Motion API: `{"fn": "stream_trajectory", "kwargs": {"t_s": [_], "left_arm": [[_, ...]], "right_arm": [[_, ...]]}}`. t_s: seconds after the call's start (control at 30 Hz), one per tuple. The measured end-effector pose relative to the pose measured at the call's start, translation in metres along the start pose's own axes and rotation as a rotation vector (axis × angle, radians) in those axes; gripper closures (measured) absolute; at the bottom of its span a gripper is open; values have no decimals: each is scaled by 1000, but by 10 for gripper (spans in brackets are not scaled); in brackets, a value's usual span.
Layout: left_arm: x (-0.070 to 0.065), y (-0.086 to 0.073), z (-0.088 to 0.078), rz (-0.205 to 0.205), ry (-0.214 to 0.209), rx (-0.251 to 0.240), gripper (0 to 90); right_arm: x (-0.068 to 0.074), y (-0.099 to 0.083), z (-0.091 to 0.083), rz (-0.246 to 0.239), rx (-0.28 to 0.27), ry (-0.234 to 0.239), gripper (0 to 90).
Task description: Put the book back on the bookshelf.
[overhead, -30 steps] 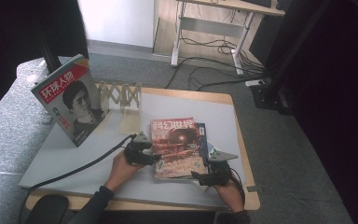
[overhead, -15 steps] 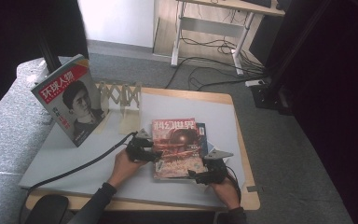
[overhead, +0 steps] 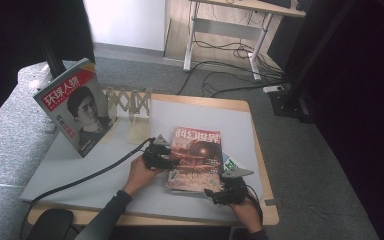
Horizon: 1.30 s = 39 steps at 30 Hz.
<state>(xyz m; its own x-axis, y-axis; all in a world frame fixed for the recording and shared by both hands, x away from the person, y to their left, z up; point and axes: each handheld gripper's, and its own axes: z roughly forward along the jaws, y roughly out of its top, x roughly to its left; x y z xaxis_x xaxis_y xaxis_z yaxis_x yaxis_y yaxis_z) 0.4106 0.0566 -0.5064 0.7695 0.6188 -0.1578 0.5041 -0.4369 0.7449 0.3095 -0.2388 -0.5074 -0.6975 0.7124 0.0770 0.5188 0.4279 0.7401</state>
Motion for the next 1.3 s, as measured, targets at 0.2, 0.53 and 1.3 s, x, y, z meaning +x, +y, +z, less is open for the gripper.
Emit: {"fn": "stream_trajectory", "kwargs": {"t_s": [0.2, 0.53, 1.3], "left_arm": [[-5, 9, 9, 19, 6, 8, 383], [-2, 10, 12, 19, -23, -12, 369], [0, -29, -33, 80, 22, 56, 150]], "right_arm": [[3, -5, -6, -12, 11, -5, 132], [1, -7, -10, -9, 9, 14, 143], [-63, 26, 5, 114, -21, -61, 52]]}}
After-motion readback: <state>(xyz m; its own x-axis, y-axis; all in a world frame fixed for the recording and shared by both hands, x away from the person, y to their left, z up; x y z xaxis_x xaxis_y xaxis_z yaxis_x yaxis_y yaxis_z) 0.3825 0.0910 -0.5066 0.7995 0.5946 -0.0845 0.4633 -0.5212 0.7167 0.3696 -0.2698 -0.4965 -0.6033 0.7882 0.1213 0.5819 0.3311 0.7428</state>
